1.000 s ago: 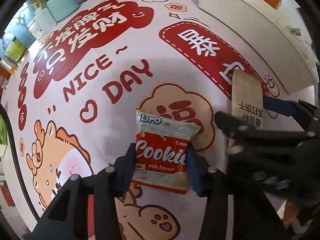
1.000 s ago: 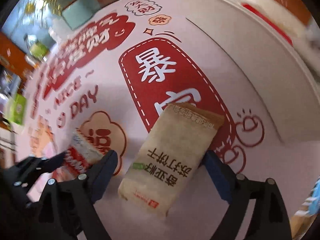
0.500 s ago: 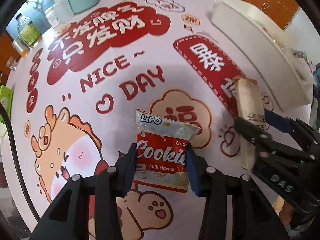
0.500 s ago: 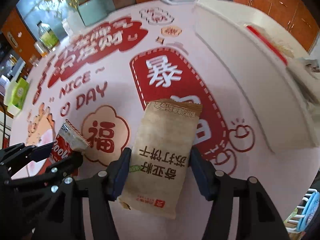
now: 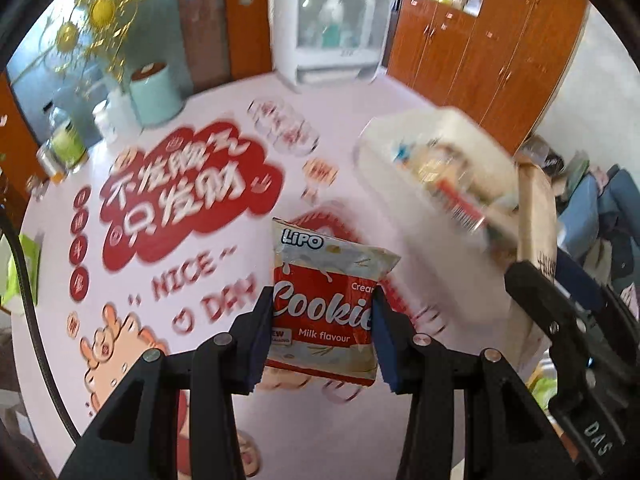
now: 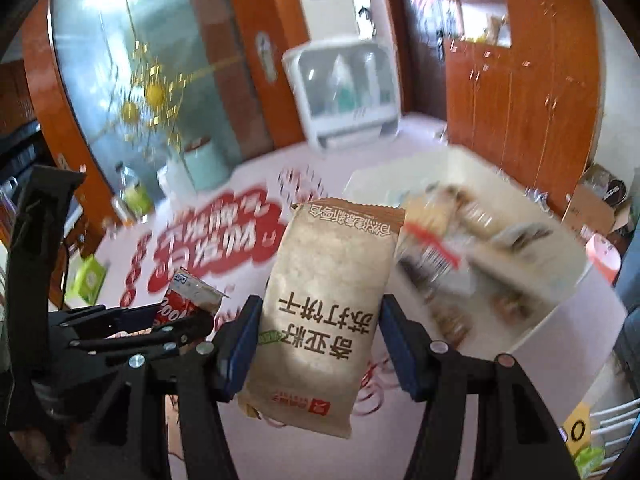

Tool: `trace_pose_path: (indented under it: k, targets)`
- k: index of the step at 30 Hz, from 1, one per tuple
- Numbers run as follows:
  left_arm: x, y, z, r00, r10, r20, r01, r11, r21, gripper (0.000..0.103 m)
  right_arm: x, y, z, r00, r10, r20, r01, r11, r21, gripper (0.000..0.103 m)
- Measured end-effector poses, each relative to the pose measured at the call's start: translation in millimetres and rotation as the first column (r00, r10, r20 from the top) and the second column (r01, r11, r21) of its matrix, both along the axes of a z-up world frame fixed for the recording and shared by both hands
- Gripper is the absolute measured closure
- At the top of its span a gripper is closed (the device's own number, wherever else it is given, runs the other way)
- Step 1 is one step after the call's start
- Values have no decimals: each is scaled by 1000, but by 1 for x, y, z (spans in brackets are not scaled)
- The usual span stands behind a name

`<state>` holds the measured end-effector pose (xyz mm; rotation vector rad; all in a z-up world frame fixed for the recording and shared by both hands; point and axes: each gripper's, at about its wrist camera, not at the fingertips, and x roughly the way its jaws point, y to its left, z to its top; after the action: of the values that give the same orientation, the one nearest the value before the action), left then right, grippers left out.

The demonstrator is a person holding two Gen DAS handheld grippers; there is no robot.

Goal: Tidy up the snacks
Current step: 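Carry the Cookies pack and biscuit bag into the white bin and open both tools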

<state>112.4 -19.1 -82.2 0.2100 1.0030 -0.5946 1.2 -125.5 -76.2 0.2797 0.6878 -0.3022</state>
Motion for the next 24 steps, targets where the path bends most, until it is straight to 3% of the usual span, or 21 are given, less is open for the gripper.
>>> trace_pose_path:
  k: [9, 19, 24]
  targets:
    - [-7, -90, 50, 996, -43, 74, 48, 996, -72, 59, -21, -64, 44, 989, -93, 116, 100, 993, -58, 43]
    - [0, -183, 52, 993, -56, 103, 64, 995, -78, 59, -23, -135, 47, 982, -146, 120, 154, 986, -64, 43]
    - [4, -206, 45, 991, -30, 133, 37, 998, -47, 58, -14, -167, 36, 984, -155, 84, 159, 986, -52, 43]
